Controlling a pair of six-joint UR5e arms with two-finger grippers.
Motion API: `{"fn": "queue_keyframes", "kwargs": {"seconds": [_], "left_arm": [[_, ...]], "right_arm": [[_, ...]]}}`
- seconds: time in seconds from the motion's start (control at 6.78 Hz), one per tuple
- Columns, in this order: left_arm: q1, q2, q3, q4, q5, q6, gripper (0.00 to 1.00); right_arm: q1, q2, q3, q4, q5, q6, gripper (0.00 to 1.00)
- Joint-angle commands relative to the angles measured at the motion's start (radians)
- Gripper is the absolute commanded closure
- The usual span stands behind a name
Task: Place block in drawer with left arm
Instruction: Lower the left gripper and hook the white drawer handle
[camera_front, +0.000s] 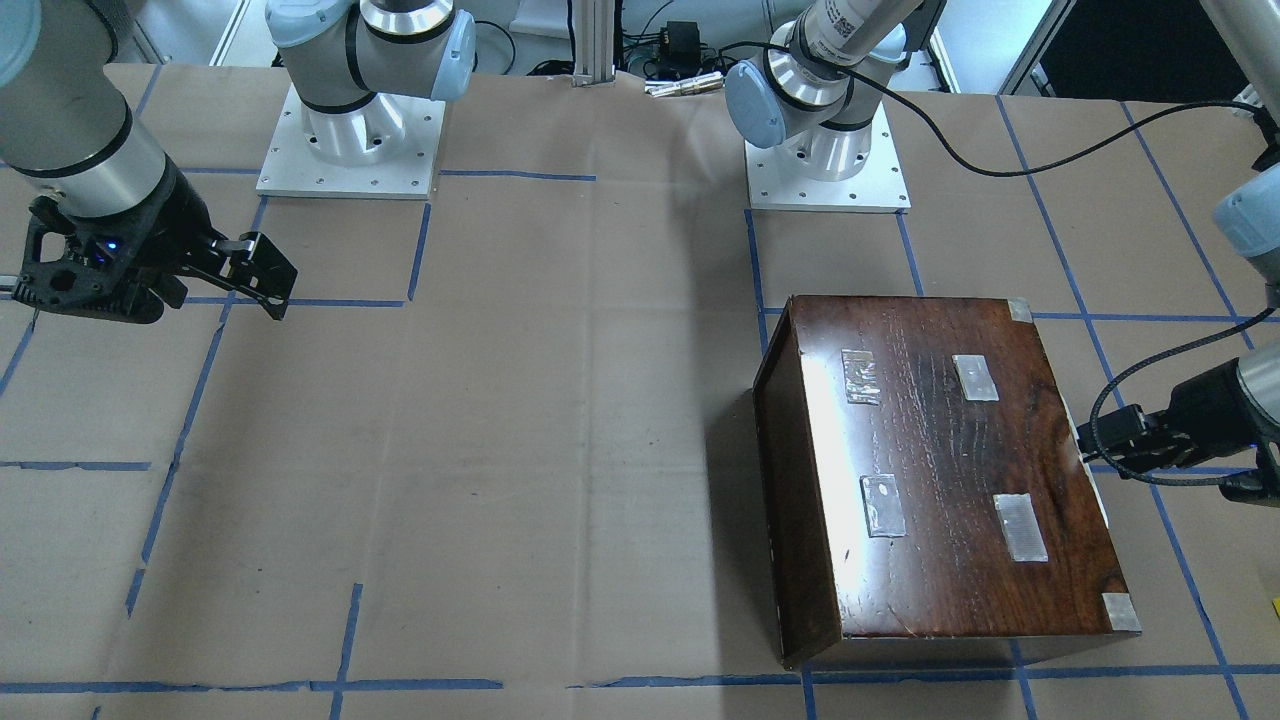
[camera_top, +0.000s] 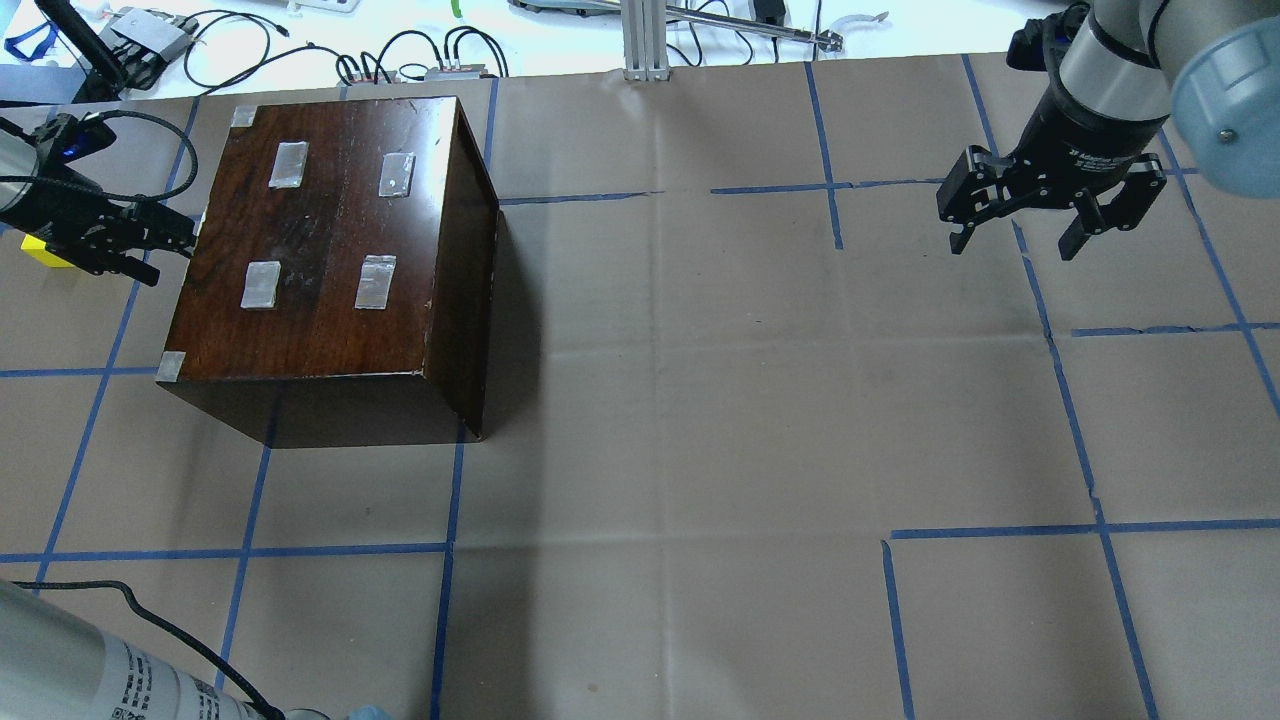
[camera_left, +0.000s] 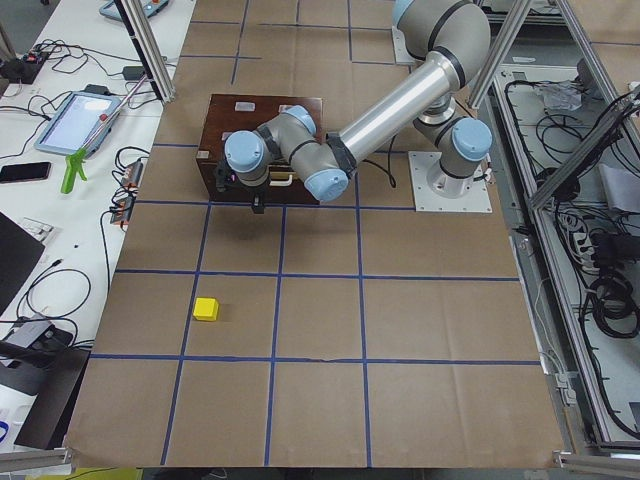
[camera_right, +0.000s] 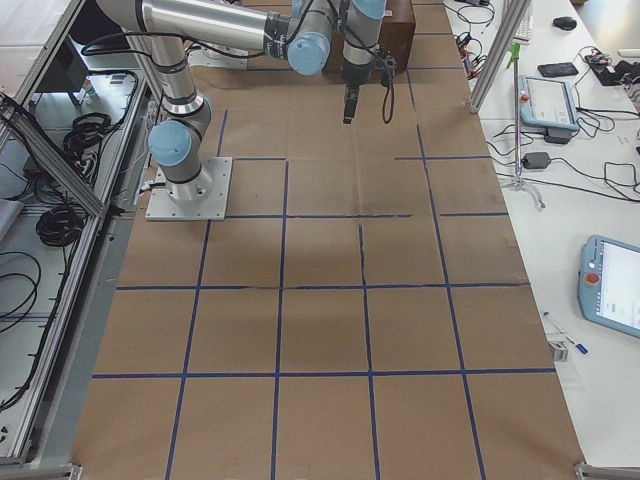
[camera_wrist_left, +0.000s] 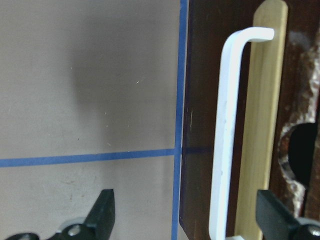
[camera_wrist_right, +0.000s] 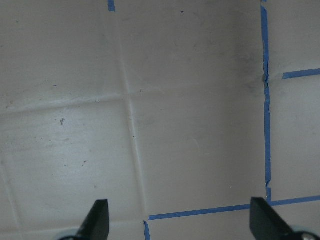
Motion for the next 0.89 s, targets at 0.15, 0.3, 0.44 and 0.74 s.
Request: {"fn": "queue_keyframes", "kwargs": {"seconds": [0.15, 0.3, 0.44, 0.74], "left_arm": [[-0.004, -0.03, 0.017, 0.024, -0.002, -0.003, 0.02], [-0.004, -0.03, 0.022, 0.024, 0.001, -0.002, 0.02], [-0.002, -0.028, 0.025, 0.025, 0.006, 0.003, 0.02], [0.009, -0.04, 0.026, 0.071, 0.01, 0.006, 0.02]], "right_arm": [[0.0, 0.001, 0.001, 0.0, 0.0, 0.0, 0.0], [0.0, 0.001, 0.001, 0.0, 0.0, -0.001, 0.0], [0.0, 0.0, 0.001, 0.0, 0.0, -0.001, 0.0], [0.0, 0.0, -0.001, 0.0, 0.0, 0.0, 0.0]]}}
